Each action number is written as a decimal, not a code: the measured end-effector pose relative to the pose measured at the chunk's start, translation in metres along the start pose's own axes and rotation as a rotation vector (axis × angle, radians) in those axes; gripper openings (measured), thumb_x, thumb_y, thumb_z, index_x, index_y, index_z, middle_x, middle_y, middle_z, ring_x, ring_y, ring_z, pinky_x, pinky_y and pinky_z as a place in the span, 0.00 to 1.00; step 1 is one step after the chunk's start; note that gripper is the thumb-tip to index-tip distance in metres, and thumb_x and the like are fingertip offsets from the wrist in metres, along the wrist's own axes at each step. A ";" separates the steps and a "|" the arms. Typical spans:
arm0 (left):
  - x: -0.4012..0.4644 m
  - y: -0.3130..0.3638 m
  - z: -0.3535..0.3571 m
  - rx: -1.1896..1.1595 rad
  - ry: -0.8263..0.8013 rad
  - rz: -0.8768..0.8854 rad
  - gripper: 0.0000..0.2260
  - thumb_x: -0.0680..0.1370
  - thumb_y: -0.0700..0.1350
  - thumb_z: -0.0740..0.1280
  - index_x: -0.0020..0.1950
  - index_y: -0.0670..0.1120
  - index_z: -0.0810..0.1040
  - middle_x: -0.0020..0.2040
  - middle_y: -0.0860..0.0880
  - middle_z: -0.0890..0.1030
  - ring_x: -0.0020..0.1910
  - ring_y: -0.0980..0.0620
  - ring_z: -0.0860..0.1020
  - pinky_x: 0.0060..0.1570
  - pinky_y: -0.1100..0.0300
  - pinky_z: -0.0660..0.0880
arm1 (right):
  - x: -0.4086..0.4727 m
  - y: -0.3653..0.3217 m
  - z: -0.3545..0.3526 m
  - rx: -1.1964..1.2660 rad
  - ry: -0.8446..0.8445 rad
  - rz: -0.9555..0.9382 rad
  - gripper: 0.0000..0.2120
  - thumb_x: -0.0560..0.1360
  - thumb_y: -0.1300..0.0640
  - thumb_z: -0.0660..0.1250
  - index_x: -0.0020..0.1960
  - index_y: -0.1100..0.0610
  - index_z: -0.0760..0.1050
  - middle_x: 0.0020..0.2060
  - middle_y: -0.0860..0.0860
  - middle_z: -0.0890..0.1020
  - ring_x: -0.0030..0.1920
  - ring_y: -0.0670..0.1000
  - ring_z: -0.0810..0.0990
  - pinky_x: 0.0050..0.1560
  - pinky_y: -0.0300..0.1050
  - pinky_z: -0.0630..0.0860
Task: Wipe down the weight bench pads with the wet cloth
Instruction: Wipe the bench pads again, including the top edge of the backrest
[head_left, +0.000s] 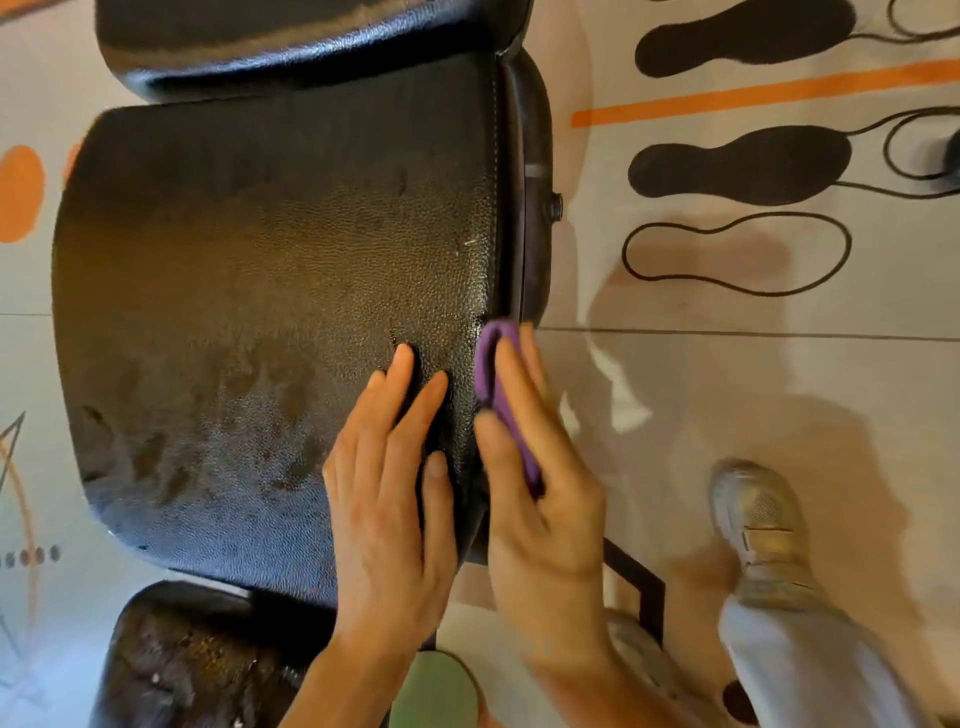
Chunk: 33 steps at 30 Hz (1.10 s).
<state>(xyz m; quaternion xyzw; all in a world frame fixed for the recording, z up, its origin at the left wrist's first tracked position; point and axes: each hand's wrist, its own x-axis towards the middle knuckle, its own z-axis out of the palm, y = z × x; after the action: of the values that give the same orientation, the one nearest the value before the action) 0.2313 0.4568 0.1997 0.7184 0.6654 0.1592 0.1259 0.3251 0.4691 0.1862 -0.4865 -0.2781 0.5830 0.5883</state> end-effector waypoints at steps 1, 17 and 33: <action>0.000 0.000 0.002 -0.003 0.011 0.000 0.20 0.82 0.42 0.54 0.75 0.47 0.65 0.78 0.47 0.63 0.78 0.49 0.60 0.73 0.57 0.56 | -0.004 0.003 0.001 -0.034 0.001 -0.030 0.20 0.78 0.65 0.60 0.69 0.56 0.67 0.72 0.48 0.67 0.74 0.48 0.62 0.72 0.50 0.64; -0.001 -0.005 0.009 0.028 0.066 0.034 0.20 0.82 0.43 0.54 0.74 0.47 0.68 0.77 0.49 0.65 0.78 0.51 0.61 0.73 0.49 0.62 | 0.102 -0.016 0.013 -0.681 -0.032 -0.434 0.16 0.80 0.62 0.58 0.66 0.64 0.71 0.69 0.59 0.69 0.73 0.59 0.62 0.71 0.56 0.65; -0.006 -0.010 0.010 -0.073 0.071 0.053 0.20 0.83 0.44 0.54 0.76 0.47 0.66 0.79 0.50 0.63 0.79 0.53 0.58 0.75 0.52 0.58 | -0.029 0.011 0.007 -0.195 -0.060 -0.099 0.19 0.80 0.68 0.55 0.71 0.66 0.62 0.71 0.46 0.65 0.70 0.34 0.62 0.68 0.30 0.63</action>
<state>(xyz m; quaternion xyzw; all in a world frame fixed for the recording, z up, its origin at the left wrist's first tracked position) 0.2262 0.4517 0.1863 0.7246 0.6440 0.2118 0.1241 0.3094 0.4409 0.1856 -0.5095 -0.3745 0.5377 0.5577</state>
